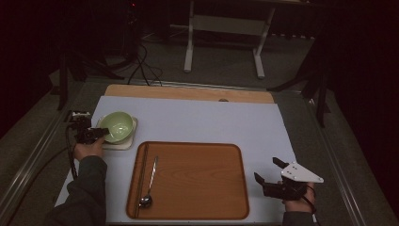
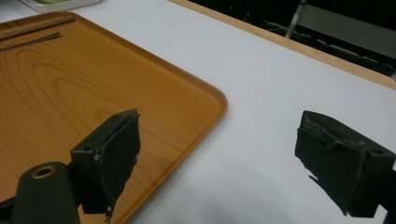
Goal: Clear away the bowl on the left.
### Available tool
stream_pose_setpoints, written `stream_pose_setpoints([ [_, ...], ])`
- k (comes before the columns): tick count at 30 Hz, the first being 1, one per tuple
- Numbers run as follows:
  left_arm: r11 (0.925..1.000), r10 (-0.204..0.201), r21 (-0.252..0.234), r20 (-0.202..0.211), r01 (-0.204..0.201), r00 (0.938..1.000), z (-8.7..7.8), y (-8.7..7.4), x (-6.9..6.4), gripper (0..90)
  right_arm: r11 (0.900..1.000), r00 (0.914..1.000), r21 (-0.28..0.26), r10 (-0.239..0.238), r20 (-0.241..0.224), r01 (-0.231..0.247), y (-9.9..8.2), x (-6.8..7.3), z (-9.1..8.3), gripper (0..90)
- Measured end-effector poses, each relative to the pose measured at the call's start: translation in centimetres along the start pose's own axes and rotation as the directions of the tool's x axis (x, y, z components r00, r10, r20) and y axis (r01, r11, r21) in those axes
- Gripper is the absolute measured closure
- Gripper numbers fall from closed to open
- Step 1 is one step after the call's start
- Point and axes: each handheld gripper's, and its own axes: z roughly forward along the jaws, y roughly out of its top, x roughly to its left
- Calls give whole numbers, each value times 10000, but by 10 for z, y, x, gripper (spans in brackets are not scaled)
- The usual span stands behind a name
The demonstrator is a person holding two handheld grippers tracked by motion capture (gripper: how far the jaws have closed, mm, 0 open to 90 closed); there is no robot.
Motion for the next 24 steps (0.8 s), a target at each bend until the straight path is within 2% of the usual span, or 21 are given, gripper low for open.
stream_pose_setpoints([
  [6, 9998, -197, -22, 197, 198, 9996, 0, 0, 1, 839, 10000, 10000, 24, -31, -23, 31, 0, 0, 1, 137],
  [7, 9989, -465, 5, 436, 465, 9980, 0, 1, 4, 837, 10000, 10000, 24, -36, -24, 36, 0, 0, 1, 136],
  [11, 9981, -620, -2, 693, 621, 9957, 0, -1, 6, 839, 10000, 10000, 6, -19, -10, 19, 0, 0, 0, 137],
  [18, 9985, -523, -130, 841, 536, 9951, -3, -2, 4, 839, 10000, 10000, 9, -12, -6, 12, 0, 0, 1, 136],
  [21, 9987, -428, -240, 936, 452, 9947, -8, -1, 3, 839, 10000, 10000, 4, -8, 2, 8, 0, 0, 0, 137],
  [24, 9991, -222, -347, 863, 253, 9960, -14, -2, 0, 839, 10000, 10000, 1, 14, 8, -14, 0, 0, 0, 136],
])
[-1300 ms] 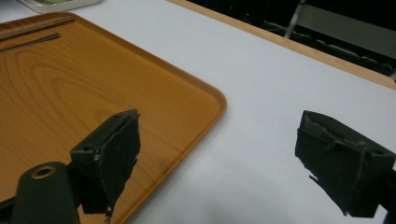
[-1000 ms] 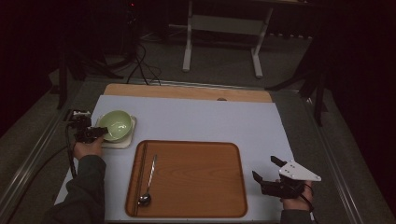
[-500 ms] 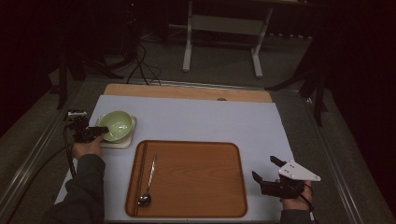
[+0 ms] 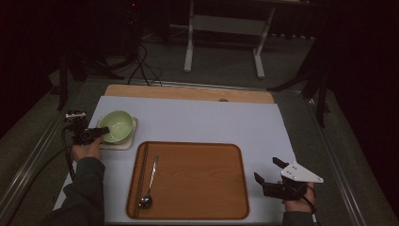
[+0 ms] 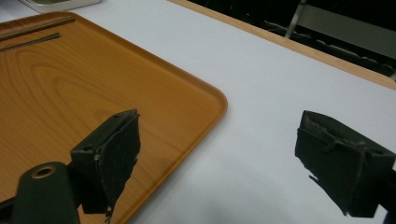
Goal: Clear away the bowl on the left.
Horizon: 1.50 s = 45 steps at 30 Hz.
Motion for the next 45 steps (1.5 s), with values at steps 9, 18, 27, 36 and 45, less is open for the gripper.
stream_pose_setpoints([
  [9, 9973, 673, -295, -89, -675, 9977, -16, -7, -8, 839, 10000, 10000, 3, 7, 6, -7, 0, 0, 0, 137],
  [18, 9946, 989, -337, 345, -977, 9945, -29, -19, -14, 837, 10000, 10000, -2, 8, 41, -8, 0, 0, 1, 137],
  [27, 9932, 1128, -372, 854, -1099, 9899, -40, -27, -17, 837, 10000, 10000, 31, -26, 36, 25, 1, 0, 1, 137],
  [36, 9915, 1289, -325, 1169, -1259, 9847, -50, -29, -25, 837, 10000, 10000, 1, -39, 22, 39, 1, 1, 1, 137],
  [45, 9832, 1816, -99, 1628, -1824, 9698, -55, -36, -47, 837, 10000, 10000, -20, -68, 8, 68, 2, 2, 0, 137],
])
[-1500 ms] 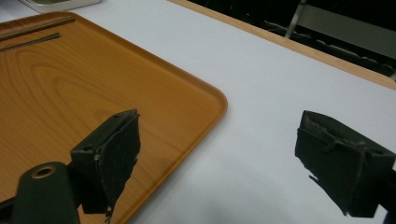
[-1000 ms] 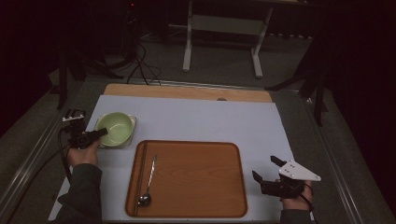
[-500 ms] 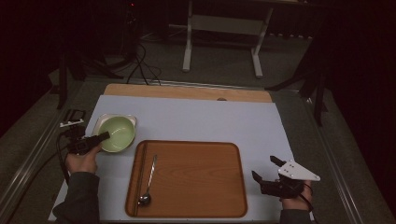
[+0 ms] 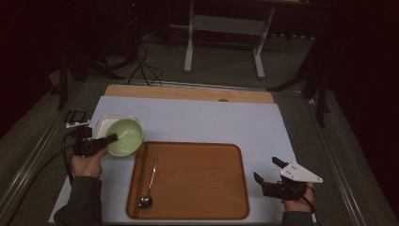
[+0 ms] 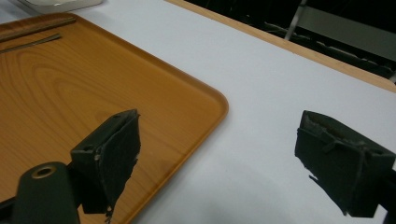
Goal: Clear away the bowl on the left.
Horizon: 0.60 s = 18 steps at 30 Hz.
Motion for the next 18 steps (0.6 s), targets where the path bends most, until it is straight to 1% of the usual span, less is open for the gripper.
stream_pose_setpoints([
  [6, 9988, 418, 226, 358, -426, 9985, -1, -4, -18, 835, 10000, 10000, -41, -44, -6, 44, 1, 0, -1, 137],
  [7, 9988, 418, 226, 358, -426, 9985, -1, -4, -18, 835, 10000, 10000, -51, -42, -2, 42, 1, 0, -1, 137],
  [8, 9981, 517, 316, 464, -532, 9976, -1, -5, -25, 835, 10000, 10000, -56, -17, 0, 17, 1, 0, -1, 137],
  [11, 9962, 704, 476, 586, -733, 9958, 1, -8, -33, 836, 10000, 10000, -65, -3, 19, 3, 1, 0, -1, 137],
  [15, 9929, 952, 632, 805, -1004, 9922, 3, -12, -44, 835, 10000, 10000, -75, -2, 39, 2, 0, 0, -2, 137],
  [18, 9907, 1052, 766, 975, -1129, 9897, 5, -15, -51, 835, 10000, 10000, -83, -2, 42, 2, 0, 0, -2, 137],
])
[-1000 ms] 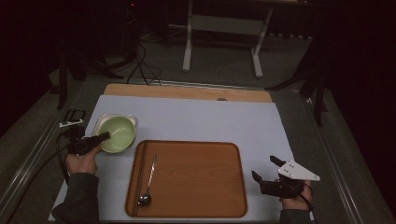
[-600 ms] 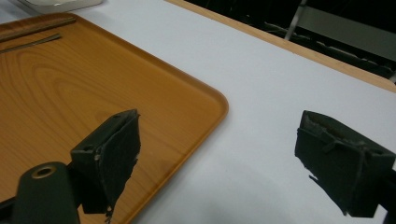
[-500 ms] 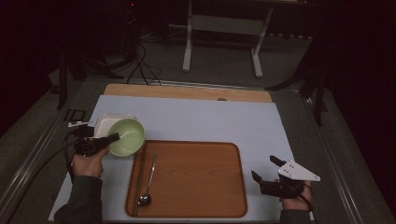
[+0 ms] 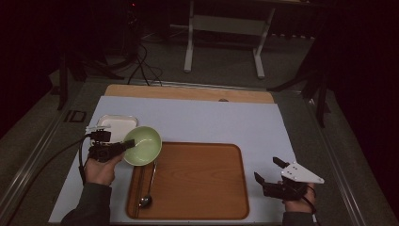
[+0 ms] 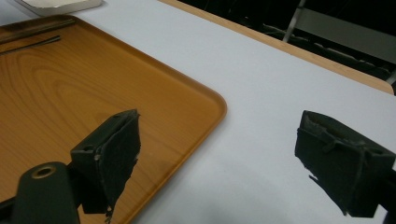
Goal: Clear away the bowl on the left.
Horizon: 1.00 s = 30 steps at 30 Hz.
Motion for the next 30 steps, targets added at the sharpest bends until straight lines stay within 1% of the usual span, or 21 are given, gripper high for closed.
stream_pose_setpoints([
  [7, 9991, 238, 340, 254, -246, 9994, 5, -7, -13, 835, 10000, 10000, -31, 31, 53, -31, 0, -1, -1, 137],
  [9, 9981, 355, 488, 323, -371, 9988, 8, -10, -17, 835, 10000, 10000, -48, 50, 59, -49, 0, -1, -2, 137],
  [11, 9977, 381, 552, 342, -399, 9987, 10, -11, -19, 834, 10000, 10000, -47, 42, 67, -42, 0, -1, -2, 137],
  [12, 9967, 431, 669, 417, -458, 9982, 13, -14, -22, 833, 10000, 10000, -47, 42, 72, -41, 0, -1, -2, 137],
  [15, 9949, 511, 847, 493, -551, 9975, 17, -19, -26, 830, 10000, 10000, -55, 42, 84, -42, 0, -1, -2, 137],
  [16, 9949, 511, 847, 493, -551, 9975, 17, -19, -26, 829, 10000, 10000, -55, 42, 84, -42, 0, -1, -2, 137],
  [18, 9923, 583, 1058, 529, -636, 9969, 21, -24, -30, 829, 10000, 10000, -53, 32, 83, -31, 0, -1, -2, 137],
  [24, 9873, 662, 1408, 531, -730, 9964, 30, -34, -35, 828, 10000, 10000, -42, 30, 48, -29, 0, -1, -1, 137],
  [28, 9815, 730, 1734, 540, -813, 9959, 38, -40, -38, 827, 10000, 10000, -33, -2, 41, 2, 0, -1, -1, 137],
  [30, 9778, 831, 1883, 545, -920, 9950, 42, -43, -40, 826, 10000, 10000, -38, 8, 44, -8, 0, -1, -1, 137],
])
